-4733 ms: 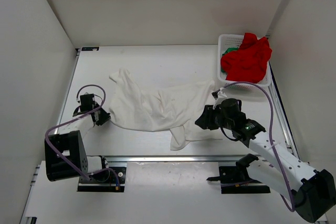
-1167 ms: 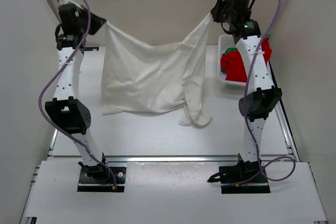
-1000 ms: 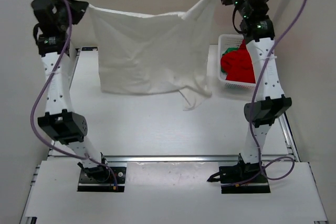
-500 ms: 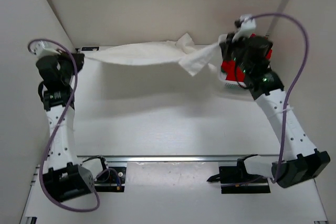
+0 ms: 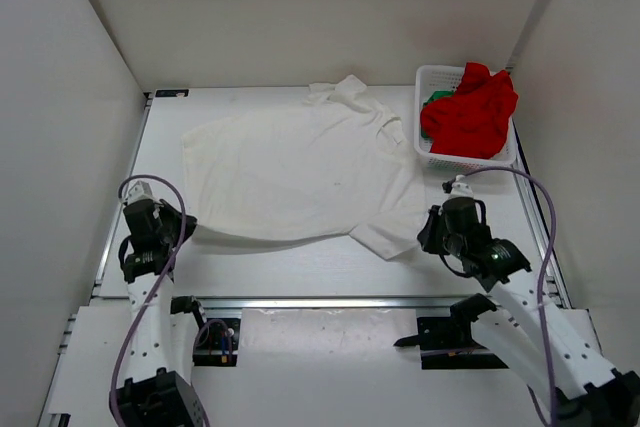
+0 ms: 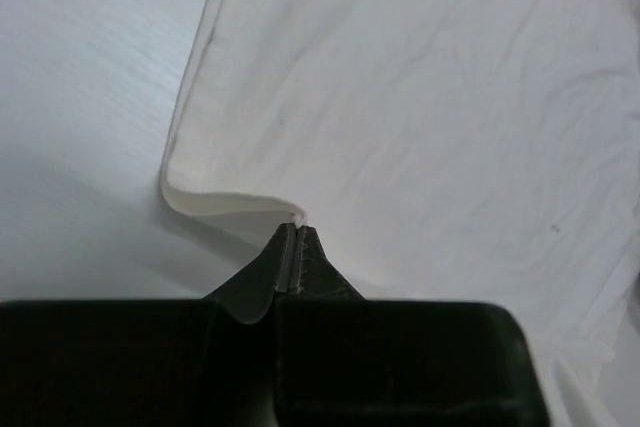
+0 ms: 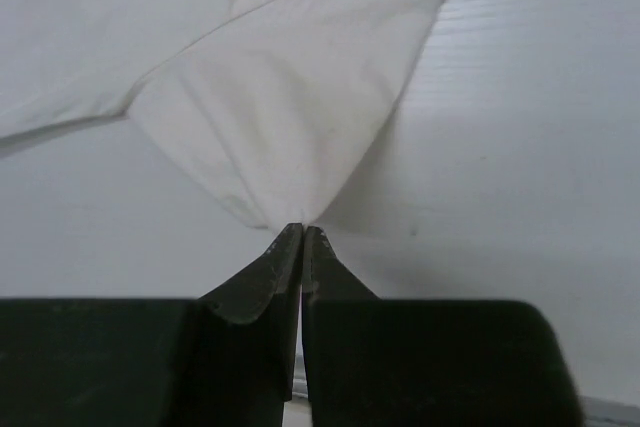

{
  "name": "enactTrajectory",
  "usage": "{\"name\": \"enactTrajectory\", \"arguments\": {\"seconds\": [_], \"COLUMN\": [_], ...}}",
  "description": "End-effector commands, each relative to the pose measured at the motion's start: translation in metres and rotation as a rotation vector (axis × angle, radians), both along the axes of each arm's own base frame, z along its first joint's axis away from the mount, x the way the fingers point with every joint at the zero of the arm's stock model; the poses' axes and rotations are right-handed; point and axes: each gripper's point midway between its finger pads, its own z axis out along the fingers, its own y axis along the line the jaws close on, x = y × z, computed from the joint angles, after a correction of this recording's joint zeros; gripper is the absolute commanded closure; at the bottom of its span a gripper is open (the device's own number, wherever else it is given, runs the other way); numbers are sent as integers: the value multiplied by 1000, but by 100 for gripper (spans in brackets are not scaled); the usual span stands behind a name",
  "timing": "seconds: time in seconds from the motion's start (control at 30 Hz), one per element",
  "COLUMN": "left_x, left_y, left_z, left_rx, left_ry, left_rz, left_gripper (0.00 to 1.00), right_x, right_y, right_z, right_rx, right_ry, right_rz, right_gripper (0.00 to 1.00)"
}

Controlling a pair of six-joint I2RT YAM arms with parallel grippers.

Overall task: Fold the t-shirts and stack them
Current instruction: Flatten out the tshirt, then grap the side of the flattened tshirt closest away from the robot with both arms, then fold the folded rectangular tshirt in 1/3 of the way

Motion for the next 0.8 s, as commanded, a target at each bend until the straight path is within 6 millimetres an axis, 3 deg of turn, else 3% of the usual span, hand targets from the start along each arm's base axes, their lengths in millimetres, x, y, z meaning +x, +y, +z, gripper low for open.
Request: {"name": "enactTrajectory", "arguments": {"seconds": [0.0,0.1,0.2,0.23,0.33,0.37,0.4,0.47,0.6,0.63,0.67,0.77], "left_x": [-16,-17,-8,-5,8,14,16,25,36,40,44,53], "left_y": [2,2,7,12,11,12,12,16,24,26,24,26], "left_z": [-18,-11,11,13,19,20,18,20,18,20,15,2], "left_rx": [-51,-71,-41,-43,-128,-156,-176,-191,-170,-184,-204,-233], "left_ry": [36,35,5,-5,-37,-46,-46,-61,-48,-61,-49,-17], "left_rz": [-27,-41,-33,-15,-14,-3,1,40,89,98,92,110], "left_gripper": [100,100,100,100,100,100,100,100,100,100,100,100], "right_x": [-26,-47,-56,-51,-19,0,15,48,113,125,140,178], "right_y": [26,44,48,43,35,21,24,6,15,17,19,21], "right_z": [21,13,-2,-4,12,17,25,37,69,58,70,63], "right_rx": [84,134,183,177,193,169,181,155,61,42,57,66], "right_ry": [4,110,155,138,74,56,45,-2,-93,-70,-92,-73], "right_rz": [8,52,69,45,51,15,44,-8,-6,-7,-9,-27], "right_gripper": [100,100,100,99,100,100,100,100,100,100,100,100]}}
